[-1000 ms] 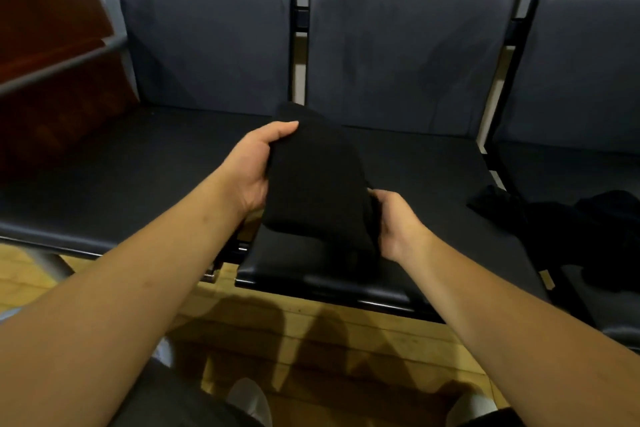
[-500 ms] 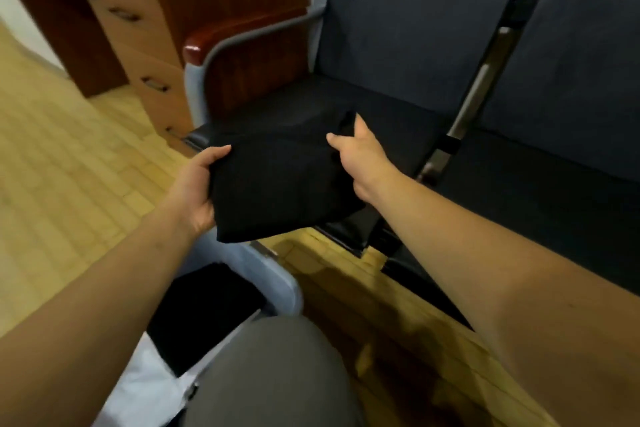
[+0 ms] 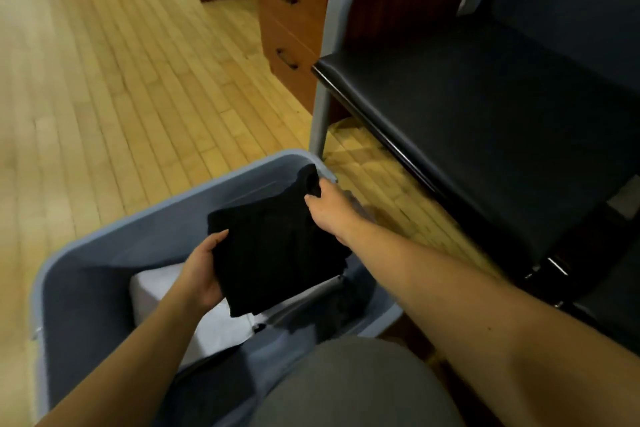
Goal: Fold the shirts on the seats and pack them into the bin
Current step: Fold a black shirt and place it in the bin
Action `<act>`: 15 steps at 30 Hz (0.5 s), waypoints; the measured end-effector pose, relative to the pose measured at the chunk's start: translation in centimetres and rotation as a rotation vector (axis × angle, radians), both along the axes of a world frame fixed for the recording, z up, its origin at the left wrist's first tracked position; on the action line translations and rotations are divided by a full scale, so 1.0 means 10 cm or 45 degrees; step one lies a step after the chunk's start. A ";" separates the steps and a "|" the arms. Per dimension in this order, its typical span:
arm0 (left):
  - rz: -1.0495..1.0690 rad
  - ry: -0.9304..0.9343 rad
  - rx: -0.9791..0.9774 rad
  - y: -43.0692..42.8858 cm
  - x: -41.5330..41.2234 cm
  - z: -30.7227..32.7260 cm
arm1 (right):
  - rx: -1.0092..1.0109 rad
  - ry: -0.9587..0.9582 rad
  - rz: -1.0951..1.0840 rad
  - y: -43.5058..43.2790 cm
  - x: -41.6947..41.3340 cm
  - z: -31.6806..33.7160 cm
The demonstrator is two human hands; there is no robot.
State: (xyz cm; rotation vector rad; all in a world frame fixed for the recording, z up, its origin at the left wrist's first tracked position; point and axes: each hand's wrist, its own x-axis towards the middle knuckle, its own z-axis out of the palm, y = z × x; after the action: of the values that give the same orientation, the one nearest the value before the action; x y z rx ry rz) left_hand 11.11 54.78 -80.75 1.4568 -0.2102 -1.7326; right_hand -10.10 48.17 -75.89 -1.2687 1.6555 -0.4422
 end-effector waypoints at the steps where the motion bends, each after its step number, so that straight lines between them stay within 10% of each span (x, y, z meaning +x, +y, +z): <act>1: 0.009 -0.007 0.030 0.02 0.03 -0.12 | 0.006 0.062 0.029 -0.02 0.05 -0.12; 7: 0.026 -0.158 -0.029 -0.07 0.05 -0.61 | -0.244 0.539 0.263 -0.09 0.02 -0.66; 12: -0.233 -0.943 -0.127 -0.22 -0.05 -0.63 | -0.458 0.812 0.402 0.00 -0.05 -1.00; 15: -0.242 -1.015 -0.127 -0.28 -0.04 -0.65 | -0.393 0.763 0.498 0.03 -0.07 -1.00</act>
State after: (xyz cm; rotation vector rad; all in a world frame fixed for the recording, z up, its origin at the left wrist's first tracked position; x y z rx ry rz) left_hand 10.75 51.93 -87.20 2.0322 -0.8607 -1.1659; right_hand -10.81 48.49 -85.92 -2.0546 1.7935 -0.0719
